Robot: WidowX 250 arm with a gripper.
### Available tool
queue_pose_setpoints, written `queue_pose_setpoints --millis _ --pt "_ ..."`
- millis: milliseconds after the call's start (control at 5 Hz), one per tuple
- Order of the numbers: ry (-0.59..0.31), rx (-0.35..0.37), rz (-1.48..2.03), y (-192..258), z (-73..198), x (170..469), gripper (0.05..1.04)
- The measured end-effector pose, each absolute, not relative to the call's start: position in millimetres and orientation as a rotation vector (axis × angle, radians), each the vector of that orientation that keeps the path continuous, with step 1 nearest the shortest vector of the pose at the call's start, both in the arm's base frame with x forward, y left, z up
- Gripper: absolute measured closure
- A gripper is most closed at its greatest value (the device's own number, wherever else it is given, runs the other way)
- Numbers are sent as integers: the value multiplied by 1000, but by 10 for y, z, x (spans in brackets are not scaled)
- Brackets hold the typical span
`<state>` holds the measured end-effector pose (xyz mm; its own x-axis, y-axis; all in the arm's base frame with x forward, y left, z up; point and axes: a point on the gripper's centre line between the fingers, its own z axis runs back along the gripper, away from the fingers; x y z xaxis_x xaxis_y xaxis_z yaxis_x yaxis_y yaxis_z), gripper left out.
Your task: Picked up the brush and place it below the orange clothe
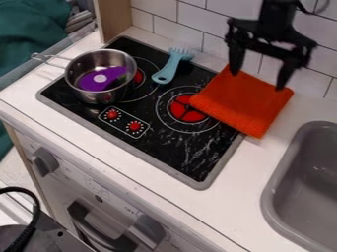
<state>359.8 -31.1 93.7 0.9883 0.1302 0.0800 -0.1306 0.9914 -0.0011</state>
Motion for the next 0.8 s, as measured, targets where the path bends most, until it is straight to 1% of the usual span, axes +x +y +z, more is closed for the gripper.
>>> queue_pose_setpoints --millis 200,400,600,800 --pt "-81 -6 200 227 924 3761 83" --pt "-81 17 211 639 1020 3879 83" --pt "-63 24 230 1048 1024 3837 83" --pt "-29 -3 202 1126 883 3803 83"
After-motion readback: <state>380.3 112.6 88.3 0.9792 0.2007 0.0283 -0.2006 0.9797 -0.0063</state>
